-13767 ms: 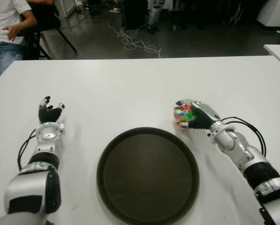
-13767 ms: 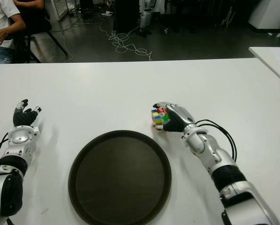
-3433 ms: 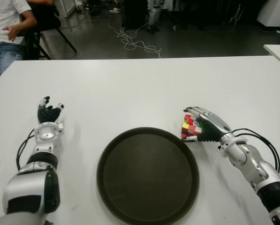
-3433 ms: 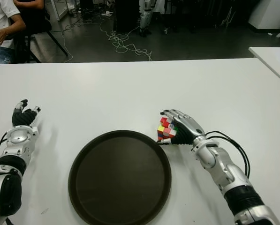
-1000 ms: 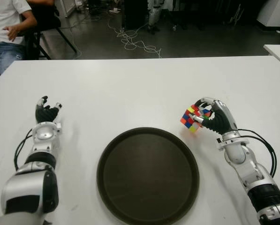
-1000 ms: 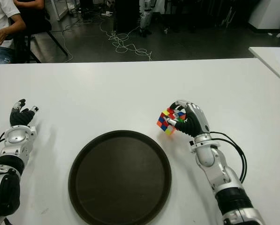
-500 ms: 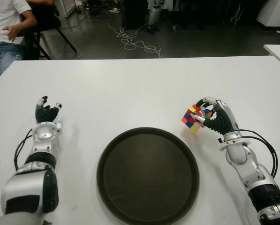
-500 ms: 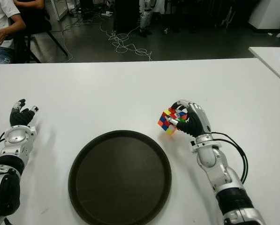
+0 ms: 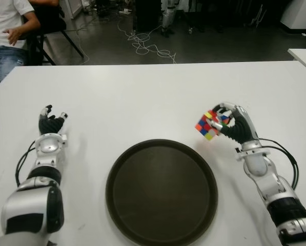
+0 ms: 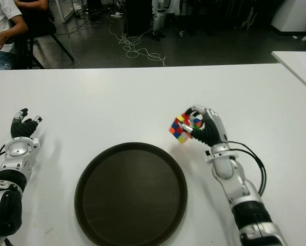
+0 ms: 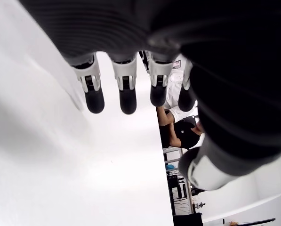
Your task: Pick up the Rubik's Cube and put it in the plate
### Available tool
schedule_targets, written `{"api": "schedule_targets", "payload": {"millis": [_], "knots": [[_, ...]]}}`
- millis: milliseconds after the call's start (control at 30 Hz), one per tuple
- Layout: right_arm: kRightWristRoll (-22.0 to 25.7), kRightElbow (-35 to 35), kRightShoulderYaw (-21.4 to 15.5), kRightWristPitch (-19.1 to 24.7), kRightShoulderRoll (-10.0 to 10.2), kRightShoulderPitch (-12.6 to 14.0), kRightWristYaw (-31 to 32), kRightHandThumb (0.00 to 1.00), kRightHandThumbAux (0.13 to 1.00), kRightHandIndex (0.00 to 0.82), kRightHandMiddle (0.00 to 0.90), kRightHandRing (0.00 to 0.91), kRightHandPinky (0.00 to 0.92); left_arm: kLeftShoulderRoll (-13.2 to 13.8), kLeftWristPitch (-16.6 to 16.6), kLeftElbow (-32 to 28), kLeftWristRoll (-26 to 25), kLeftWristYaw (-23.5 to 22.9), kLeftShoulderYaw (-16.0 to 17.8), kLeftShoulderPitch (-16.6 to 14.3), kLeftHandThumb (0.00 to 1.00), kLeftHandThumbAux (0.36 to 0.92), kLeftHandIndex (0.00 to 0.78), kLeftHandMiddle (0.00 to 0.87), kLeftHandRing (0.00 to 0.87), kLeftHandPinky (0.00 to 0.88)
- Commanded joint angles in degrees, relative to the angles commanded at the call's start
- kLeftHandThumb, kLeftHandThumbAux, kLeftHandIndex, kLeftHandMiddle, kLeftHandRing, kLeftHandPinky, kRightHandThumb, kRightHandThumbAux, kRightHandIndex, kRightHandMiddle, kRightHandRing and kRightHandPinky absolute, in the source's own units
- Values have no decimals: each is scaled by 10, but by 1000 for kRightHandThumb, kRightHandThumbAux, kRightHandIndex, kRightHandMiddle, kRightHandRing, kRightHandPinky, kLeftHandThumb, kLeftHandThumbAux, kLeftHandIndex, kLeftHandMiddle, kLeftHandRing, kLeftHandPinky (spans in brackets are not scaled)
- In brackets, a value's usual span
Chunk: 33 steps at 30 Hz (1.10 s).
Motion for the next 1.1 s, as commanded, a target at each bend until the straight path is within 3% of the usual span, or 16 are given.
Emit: {"api": "schedule_targets", "payload": {"millis": [133, 567, 1100], "knots": [[1, -6, 9, -13, 19, -18, 0, 695, 719, 437, 807, 832, 836, -2, 0, 0, -1, 1, 1, 0, 92, 723, 29, 34, 69, 106], [-1, -86, 24, -9, 48, -11, 25, 694, 720, 437, 810, 833, 841, -4, 1, -1, 6, 8, -8, 0, 65, 723, 32, 39, 73, 108], [16, -96, 25, -11, 66, -11, 49, 691, 720, 438, 815, 835, 838, -6, -2, -1, 1, 7, -4, 0, 82, 728, 41, 48, 70, 97]]}}
